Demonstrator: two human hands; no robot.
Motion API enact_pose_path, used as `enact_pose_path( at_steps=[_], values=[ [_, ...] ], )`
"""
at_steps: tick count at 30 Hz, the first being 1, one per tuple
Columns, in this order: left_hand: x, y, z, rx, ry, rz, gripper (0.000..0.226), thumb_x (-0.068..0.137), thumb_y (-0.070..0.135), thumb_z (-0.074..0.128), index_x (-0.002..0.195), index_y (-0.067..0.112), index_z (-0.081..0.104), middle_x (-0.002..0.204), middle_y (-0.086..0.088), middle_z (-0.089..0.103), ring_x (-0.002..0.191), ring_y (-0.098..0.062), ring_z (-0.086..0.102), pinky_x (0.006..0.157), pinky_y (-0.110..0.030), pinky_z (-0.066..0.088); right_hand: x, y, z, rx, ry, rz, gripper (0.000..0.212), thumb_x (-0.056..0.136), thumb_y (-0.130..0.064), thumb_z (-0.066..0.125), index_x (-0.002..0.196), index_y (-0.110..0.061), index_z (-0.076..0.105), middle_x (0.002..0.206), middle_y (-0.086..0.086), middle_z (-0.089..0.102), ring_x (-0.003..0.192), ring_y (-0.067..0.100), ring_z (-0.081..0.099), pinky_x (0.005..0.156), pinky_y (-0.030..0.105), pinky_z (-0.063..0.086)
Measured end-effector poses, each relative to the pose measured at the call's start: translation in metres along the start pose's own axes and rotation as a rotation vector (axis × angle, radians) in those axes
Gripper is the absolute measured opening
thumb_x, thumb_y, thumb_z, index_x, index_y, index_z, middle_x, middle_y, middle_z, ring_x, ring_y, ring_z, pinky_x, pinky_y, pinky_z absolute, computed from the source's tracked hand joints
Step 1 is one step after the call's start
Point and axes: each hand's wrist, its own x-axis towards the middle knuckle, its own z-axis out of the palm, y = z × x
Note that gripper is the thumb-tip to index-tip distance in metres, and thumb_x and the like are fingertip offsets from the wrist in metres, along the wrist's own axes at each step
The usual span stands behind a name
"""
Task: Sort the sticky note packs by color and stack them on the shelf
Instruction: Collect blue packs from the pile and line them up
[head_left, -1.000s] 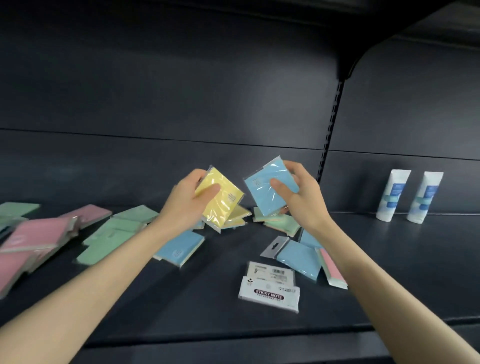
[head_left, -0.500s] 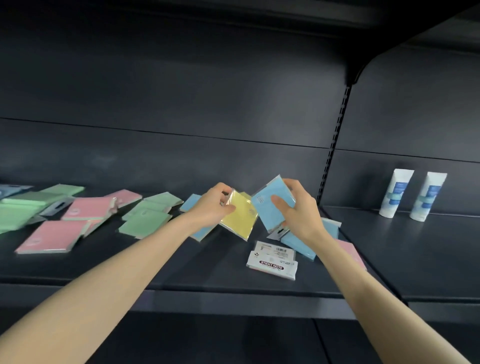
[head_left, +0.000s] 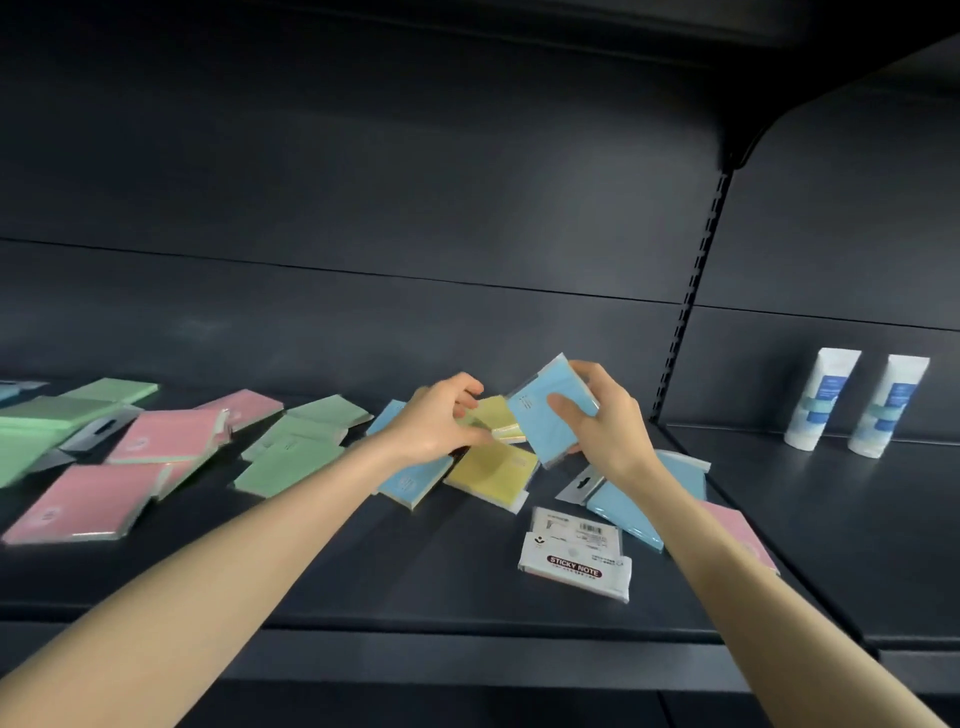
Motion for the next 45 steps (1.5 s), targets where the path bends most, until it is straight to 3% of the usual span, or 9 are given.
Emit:
enact_pose_path(
  at_steps=[3, 6, 9, 16, 22, 26, 32, 41, 45],
  values=[
    [-0.013, 0.008, -0.027, -0.188, -0.053, 0.002, 0.067, 0.074, 0.023, 0.08, 0.132, 0.018, 0.047, 0.118, 0.002, 0.06, 0.101, -0.01, 0.061, 0.085, -0.025, 0.051, 0.003, -0.014, 0.014, 0.076, -0.054, -0.036, 0.031, 0.092, -0.016, 0.057, 0.123, -0.02, 0.053, 0.101, -0.005, 0.062, 0.086, 0.014, 0.062, 0.053, 0.021, 0.054],
    [-0.027, 0.008, -0.047, -0.247, -0.019, -0.013, 0.057, 0.081, 0.023, 0.074, 0.131, 0.019, 0.047, 0.11, 0.004, 0.063, 0.094, -0.009, 0.065, 0.08, -0.026, 0.054, 0.003, -0.027, 0.035, 0.126, -0.153, -0.06, 0.032, 0.092, -0.017, 0.059, 0.124, -0.021, 0.053, 0.1, -0.009, 0.062, 0.081, 0.011, 0.063, 0.052, 0.019, 0.052],
    [-0.038, -0.006, -0.057, -0.209, 0.033, -0.045, 0.046, 0.083, 0.016, 0.071, 0.125, 0.015, 0.053, 0.096, 0.002, 0.065, 0.082, -0.019, 0.066, 0.08, -0.035, 0.054, 0.001, -0.034, 0.061, 0.154, -0.221, -0.047, 0.032, 0.09, -0.02, 0.063, 0.121, -0.02, 0.056, 0.095, -0.012, 0.064, 0.086, 0.016, 0.066, 0.062, 0.031, 0.058],
    [-0.048, -0.056, -0.074, 0.029, -0.017, -0.068, 0.035, 0.08, 0.021, 0.073, 0.113, 0.015, 0.059, 0.085, 0.001, 0.072, 0.082, -0.013, 0.063, 0.076, -0.026, 0.044, 0.004, -0.036, 0.113, -0.113, -0.276, 0.06, 0.034, 0.082, -0.032, 0.071, 0.102, -0.014, 0.05, 0.088, -0.003, 0.055, 0.08, 0.014, 0.053, 0.061, 0.022, 0.041],
    [-0.038, -0.074, -0.076, 0.348, -0.093, 0.002, 0.038, 0.08, 0.031, 0.071, 0.114, 0.021, 0.056, 0.091, 0.009, 0.069, 0.093, -0.012, 0.056, 0.072, -0.025, 0.039, 0.008, -0.027, 0.131, -0.428, -0.31, 0.053, 0.037, 0.087, -0.033, 0.063, 0.119, -0.016, 0.06, 0.117, 0.006, 0.056, 0.117, 0.022, 0.043, 0.099, 0.032, 0.036],
    [-0.024, -0.067, -0.073, 0.394, -0.083, 0.101, 0.036, 0.083, 0.034, 0.066, 0.115, 0.023, 0.056, 0.11, 0.006, 0.06, 0.107, -0.016, 0.055, 0.093, -0.035, 0.042, 0.005, -0.025, 0.111, -0.488, -0.263, 0.091, 0.039, 0.086, -0.03, 0.063, 0.123, -0.016, 0.06, 0.131, 0.007, 0.051, 0.126, 0.028, 0.041, 0.105, 0.035, 0.033],
    [-0.001, -0.028, -0.042, 0.257, -0.156, 0.28, 0.03, 0.085, 0.037, 0.063, 0.113, 0.025, 0.058, 0.108, 0.009, 0.06, 0.109, -0.017, 0.055, 0.095, -0.042, 0.044, 0.0, -0.017, 0.04, -0.597, -0.135, 0.128, 0.035, 0.088, -0.025, 0.062, 0.122, -0.014, 0.06, 0.133, 0.008, 0.052, 0.124, 0.027, 0.046, 0.096, 0.026, 0.032],
    [-0.014, 0.038, 0.03, 0.206, -0.314, 0.351, 0.043, 0.084, 0.04, 0.066, 0.123, 0.022, 0.056, 0.12, 0.005, 0.058, 0.112, -0.011, 0.052, 0.096, -0.028, 0.042, -0.03, 0.028, -0.047, -0.644, -0.171, 0.221, 0.035, 0.088, -0.031, 0.063, 0.12, -0.017, 0.059, 0.132, 0.003, 0.053, 0.125, 0.023, 0.044, 0.096, 0.029, 0.035],
    [-0.03, 0.053, 0.055, 0.184, -0.424, 0.268, 0.057, 0.076, 0.054, 0.07, 0.124, 0.027, 0.054, 0.122, 0.015, 0.055, 0.114, -0.003, 0.05, 0.096, -0.022, 0.04, -0.042, 0.046, -0.071, -0.586, -0.27, 0.183, 0.037, 0.086, -0.03, 0.065, 0.12, -0.015, 0.059, 0.122, -0.003, 0.056, 0.119, 0.017, 0.047, 0.084, 0.018, 0.031]
  ],
)
